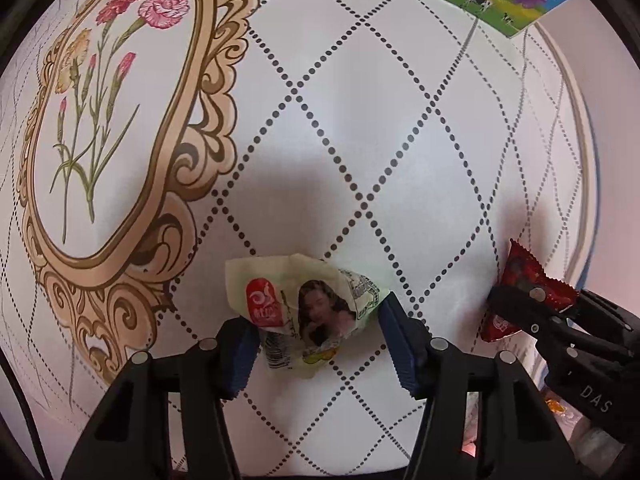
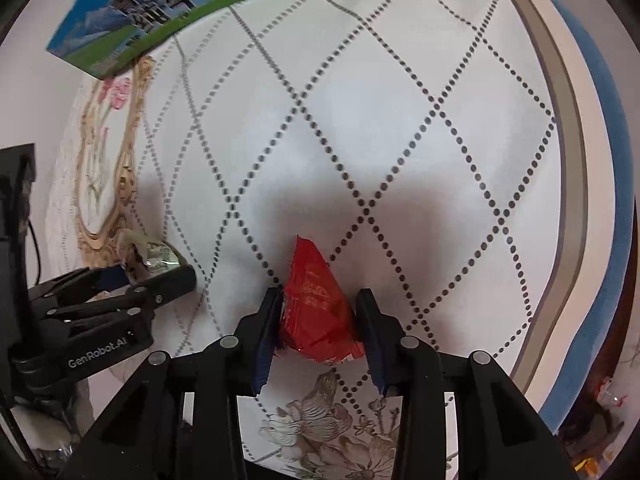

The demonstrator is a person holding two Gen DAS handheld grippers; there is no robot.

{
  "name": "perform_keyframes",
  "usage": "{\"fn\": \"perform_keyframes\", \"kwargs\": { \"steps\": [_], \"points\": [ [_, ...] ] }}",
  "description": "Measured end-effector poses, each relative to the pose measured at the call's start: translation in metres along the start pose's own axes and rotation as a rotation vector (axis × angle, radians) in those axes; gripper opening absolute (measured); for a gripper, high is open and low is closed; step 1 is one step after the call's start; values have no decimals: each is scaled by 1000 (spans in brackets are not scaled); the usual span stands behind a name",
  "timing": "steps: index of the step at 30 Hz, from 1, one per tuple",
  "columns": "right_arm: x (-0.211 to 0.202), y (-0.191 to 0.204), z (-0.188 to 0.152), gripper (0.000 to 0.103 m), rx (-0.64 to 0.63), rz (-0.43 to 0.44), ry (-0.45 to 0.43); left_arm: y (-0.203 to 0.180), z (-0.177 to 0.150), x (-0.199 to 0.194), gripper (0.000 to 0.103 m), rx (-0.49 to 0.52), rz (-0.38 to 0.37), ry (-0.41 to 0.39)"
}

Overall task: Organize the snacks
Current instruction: 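Drop both held snacks into the cardboard box and open both tools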

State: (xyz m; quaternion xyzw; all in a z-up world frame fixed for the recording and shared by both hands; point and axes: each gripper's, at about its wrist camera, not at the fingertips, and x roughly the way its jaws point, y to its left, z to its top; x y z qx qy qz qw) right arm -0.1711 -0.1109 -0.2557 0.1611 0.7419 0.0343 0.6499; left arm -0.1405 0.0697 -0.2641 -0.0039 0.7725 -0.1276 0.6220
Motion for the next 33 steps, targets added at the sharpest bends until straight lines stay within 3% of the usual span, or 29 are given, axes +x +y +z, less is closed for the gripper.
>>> {"fn": "perform_keyframes", "kwargs": {
  "steps": [6, 9, 12, 18, 23, 27, 32, 33],
  "points": [
    [-29, 3, 6, 40, 58, 129, -50, 6, 0, -32, 54, -18, -71, -14],
    [-57, 9, 25, 40, 59, 184, -101, 4, 13, -59, 54, -8, -109, -48],
    [-82, 16, 50, 40, 47, 216, -153, -1, 39, -95, 54, 14, -141, -106],
    [-141, 37, 130, 40, -11, 246, -281, -12, 112, -155, 54, 57, -152, -221],
    [-158, 58, 220, 41, -48, 195, -350, -20, 199, -186, 54, 105, -61, -298],
    [-152, 59, 295, 41, -40, 135, -337, -16, 275, -186, 54, 132, 67, -315],
    [-131, 54, 350, 42, 2, 112, -287, -3, 336, -173, 58, 122, 137, -280],
    [-127, 54, 357, 46, 3, 111, -269, -1, 346, -168, 58, 123, 142, -263]
  ]
}}
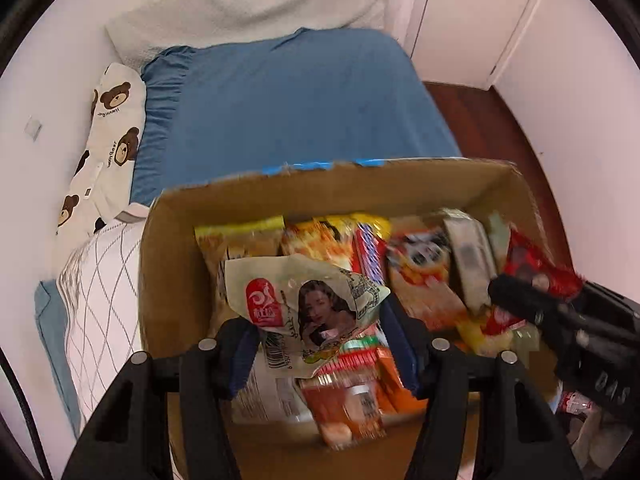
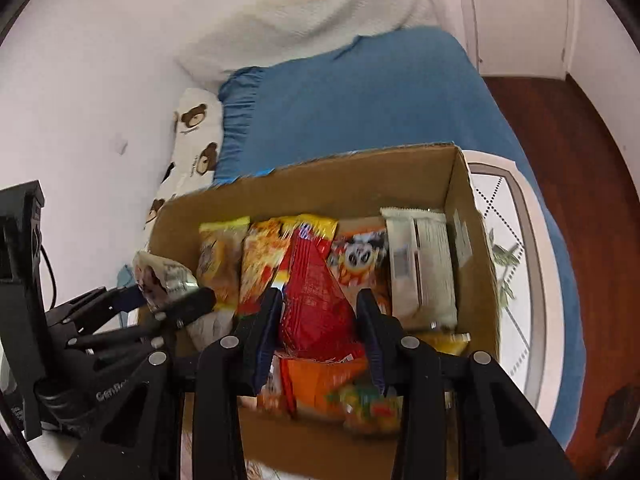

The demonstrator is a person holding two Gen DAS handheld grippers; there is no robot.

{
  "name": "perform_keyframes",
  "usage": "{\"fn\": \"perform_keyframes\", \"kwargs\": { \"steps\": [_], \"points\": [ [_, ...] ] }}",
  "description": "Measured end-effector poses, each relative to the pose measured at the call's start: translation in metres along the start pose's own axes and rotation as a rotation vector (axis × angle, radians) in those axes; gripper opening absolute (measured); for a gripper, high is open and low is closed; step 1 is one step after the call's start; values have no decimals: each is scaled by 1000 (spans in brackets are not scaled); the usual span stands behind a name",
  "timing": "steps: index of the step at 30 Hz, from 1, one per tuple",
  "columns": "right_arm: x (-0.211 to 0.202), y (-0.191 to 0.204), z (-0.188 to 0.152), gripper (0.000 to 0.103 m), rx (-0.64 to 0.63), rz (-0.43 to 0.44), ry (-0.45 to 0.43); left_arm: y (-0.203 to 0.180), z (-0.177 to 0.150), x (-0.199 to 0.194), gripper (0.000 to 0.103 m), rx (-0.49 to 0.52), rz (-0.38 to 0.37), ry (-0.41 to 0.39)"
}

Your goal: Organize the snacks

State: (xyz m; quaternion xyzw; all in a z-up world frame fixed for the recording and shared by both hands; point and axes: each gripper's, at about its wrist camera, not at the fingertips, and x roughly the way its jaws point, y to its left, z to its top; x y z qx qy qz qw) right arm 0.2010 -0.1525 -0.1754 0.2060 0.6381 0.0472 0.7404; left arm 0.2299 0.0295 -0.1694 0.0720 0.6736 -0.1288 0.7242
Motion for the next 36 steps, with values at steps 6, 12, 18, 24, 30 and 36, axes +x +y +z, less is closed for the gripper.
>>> {"fn": "perform_keyframes", "kwargs": {
  "steps": [6, 12, 18, 24, 30, 36],
  "points": [
    [26, -1, 18, 100, -34, -137, 75, 9, 9, 36, 69, -36, 31, 107],
    [23, -9, 4, 100, -82, -281, 75, 15, -3, 41, 95, -82, 17, 99],
    [21, -14, -14, 101, -100, -305, 78, 19, -15, 32, 95, -113, 0, 84],
    [5, -8, -29, 101, -114, -311, 40, 11, -34, 8, 95, -97, 4, 24],
    [-26, 0, -53, 101, -116, -298, -35, 8, -59, -32, 95, -101, 21, -89],
    [-67, 11, -84, 101, -125, -282, -121, 3, -91, -74, 95, -85, 42, -197]
  ]
}}
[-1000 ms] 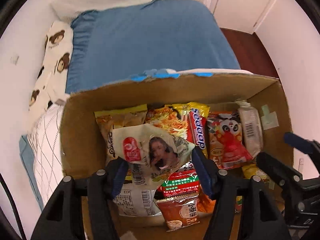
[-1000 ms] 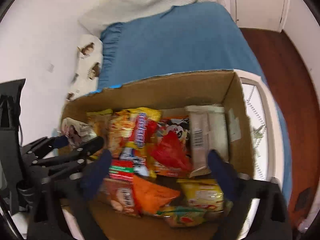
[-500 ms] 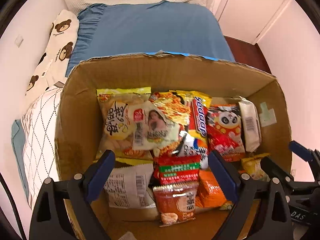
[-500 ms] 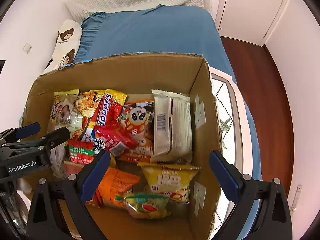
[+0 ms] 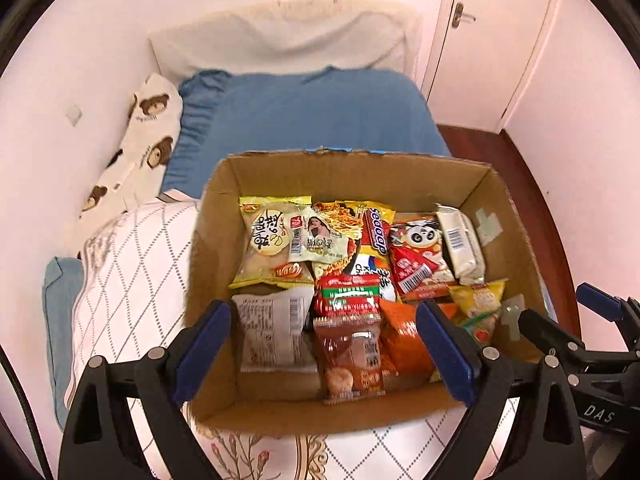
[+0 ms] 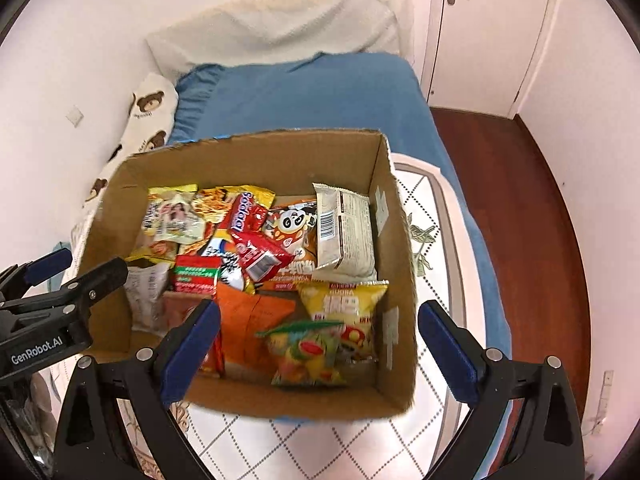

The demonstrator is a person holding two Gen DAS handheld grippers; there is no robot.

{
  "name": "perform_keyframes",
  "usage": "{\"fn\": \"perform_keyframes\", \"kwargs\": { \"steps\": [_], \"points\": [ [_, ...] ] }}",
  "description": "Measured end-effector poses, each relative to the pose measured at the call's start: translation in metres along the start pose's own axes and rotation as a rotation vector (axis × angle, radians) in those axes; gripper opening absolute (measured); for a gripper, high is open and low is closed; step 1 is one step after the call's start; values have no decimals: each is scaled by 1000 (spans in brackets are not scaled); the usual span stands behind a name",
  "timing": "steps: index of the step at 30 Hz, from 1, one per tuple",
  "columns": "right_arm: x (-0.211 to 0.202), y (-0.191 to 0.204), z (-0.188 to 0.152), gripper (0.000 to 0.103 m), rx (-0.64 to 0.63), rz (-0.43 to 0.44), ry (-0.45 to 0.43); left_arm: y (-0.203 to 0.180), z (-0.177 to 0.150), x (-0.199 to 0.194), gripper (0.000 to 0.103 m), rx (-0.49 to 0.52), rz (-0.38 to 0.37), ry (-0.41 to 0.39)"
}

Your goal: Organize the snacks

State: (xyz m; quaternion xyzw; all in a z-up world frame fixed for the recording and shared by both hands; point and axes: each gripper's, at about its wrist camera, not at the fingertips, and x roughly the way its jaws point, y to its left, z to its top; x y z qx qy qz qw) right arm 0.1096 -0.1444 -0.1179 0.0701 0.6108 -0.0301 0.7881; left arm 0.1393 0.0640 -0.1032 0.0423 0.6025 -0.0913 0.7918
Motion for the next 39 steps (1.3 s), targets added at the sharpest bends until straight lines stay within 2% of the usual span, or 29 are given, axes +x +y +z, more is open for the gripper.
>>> {"fn": "perform_keyframes", "kwargs": {
  "steps": [9, 15, 22, 29, 37, 39],
  "points": [
    [-70, 6, -45, 101, -21, 7, -108, -3, -54, -66, 95, -11, -16, -96],
    [-123, 9, -78, 102, -29, 3, -201, -2, -85, -111, 95, -25, 15, -160],
    [-189, 16, -121, 102, -43, 7, -302, -7, -121, -173, 95, -20, 66, -277],
    [-245, 18, -157, 103, -35, -8, -389, -11, -151, -213, 95, -33, 45, -308],
    [-283, 23, -180, 103, -48, -22, -459, -15, -174, -249, 95, -28, 56, -366],
    [-290, 24, -184, 103, -52, -25, -472, -16, -176, -253, 100, -24, 57, -373]
  ]
}}
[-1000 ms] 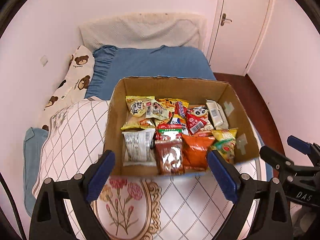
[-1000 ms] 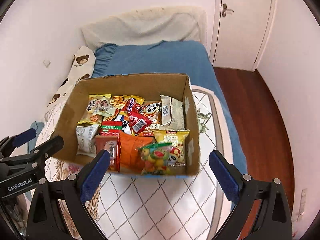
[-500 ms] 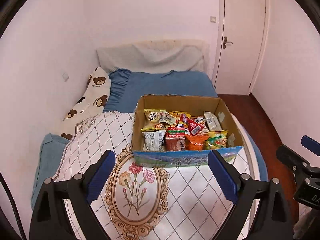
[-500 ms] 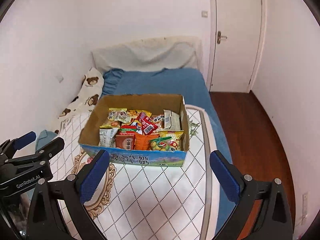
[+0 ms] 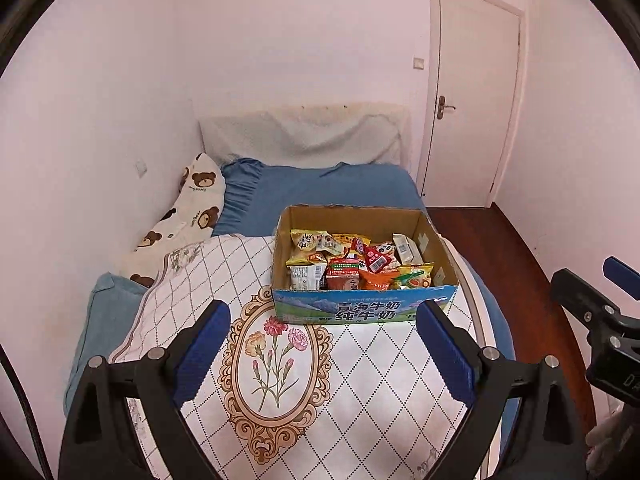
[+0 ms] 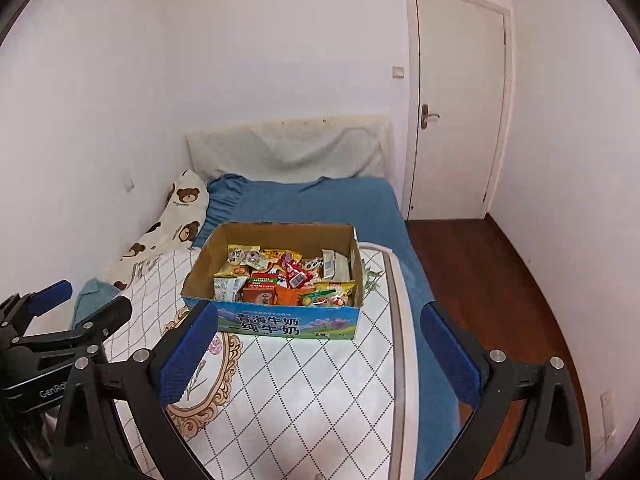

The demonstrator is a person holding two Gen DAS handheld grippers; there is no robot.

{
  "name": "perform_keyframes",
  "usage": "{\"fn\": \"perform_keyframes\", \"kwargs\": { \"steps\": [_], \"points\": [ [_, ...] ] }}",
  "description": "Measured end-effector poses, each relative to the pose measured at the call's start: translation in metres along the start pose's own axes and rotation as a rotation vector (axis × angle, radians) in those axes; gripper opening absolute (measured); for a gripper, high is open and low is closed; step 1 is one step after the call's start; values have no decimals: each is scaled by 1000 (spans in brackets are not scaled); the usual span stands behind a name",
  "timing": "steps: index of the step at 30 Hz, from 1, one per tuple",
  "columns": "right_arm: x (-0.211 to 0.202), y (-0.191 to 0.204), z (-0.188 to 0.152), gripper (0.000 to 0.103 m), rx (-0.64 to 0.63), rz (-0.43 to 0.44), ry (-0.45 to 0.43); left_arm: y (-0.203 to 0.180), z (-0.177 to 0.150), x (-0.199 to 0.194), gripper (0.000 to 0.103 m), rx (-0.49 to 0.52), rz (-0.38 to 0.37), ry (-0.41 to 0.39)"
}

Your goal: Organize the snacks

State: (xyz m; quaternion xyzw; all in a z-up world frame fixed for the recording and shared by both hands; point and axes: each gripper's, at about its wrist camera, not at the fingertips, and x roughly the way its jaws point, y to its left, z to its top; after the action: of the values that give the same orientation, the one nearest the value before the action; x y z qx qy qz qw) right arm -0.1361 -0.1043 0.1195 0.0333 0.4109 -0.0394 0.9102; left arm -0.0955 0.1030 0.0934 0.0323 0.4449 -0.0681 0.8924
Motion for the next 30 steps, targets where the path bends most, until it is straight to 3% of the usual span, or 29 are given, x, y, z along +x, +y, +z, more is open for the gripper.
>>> {"fn": "perform_keyframes", "kwargs": {
  "steps": [12, 30],
  "points": [
    [2, -1, -1, 103, 2, -13, 5, 5, 2, 11, 103, -32, -10, 13],
    [104, -6, 8, 103, 30, -70, 78, 6, 23, 96, 103, -28, 60, 68]
  ]
}}
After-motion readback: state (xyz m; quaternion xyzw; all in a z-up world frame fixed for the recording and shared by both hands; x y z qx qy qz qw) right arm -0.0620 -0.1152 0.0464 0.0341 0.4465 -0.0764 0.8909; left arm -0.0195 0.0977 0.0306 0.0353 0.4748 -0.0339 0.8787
